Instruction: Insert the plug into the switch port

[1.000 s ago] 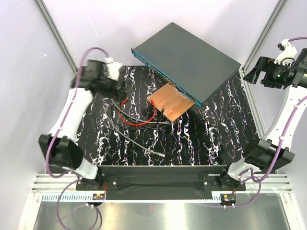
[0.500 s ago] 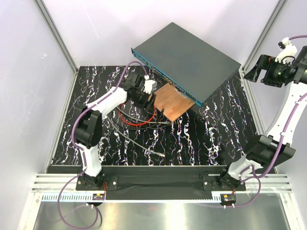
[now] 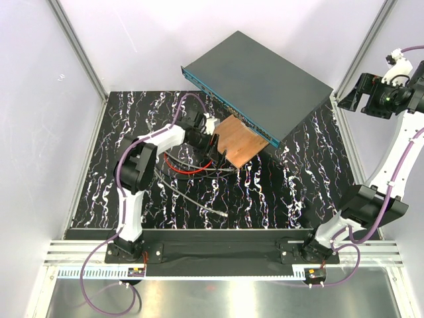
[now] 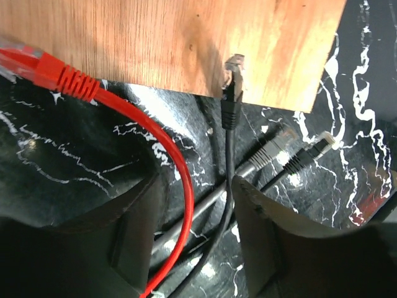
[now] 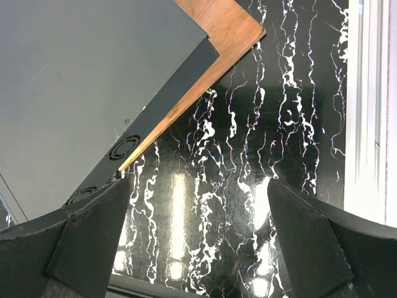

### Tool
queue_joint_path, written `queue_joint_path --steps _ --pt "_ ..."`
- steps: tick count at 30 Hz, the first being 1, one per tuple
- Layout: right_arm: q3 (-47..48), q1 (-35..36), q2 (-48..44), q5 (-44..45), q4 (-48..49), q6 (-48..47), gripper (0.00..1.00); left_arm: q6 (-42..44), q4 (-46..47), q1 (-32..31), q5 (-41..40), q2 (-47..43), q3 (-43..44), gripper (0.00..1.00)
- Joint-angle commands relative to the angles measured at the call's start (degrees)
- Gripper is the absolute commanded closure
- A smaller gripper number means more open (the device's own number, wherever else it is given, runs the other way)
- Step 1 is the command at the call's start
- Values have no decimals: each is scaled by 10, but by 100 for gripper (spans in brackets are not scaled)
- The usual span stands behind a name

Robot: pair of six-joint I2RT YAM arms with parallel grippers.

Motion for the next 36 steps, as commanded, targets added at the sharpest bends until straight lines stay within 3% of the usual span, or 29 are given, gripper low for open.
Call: queue_joint_path --steps 1,9,14,19,25,32,36 --pt "32 -1 5 -1 -11 3 0 -13 37 -3 18 7 6 50" --pt "40 -1 6 -19 -13 11 0 1 21 -1 50 -33 -5 99" --pt "41 -1 -1 -67 -19 5 0 -5 -11 19 121 -140 -12 100" --pt "23 -1 -19 -138 -12 -1 0 -4 -33 49 267 -240 -15 100" --pt "22 0 -31 -201 -7 0 0 -16 -41 59 331 -337 -30 100" --pt "14 60 -59 -289 44 54 0 106 -60 59 416 -447 -75 100" --pt "-25 141 -90 -312 149 114 0 232 -174 57 428 -469 -50 100"
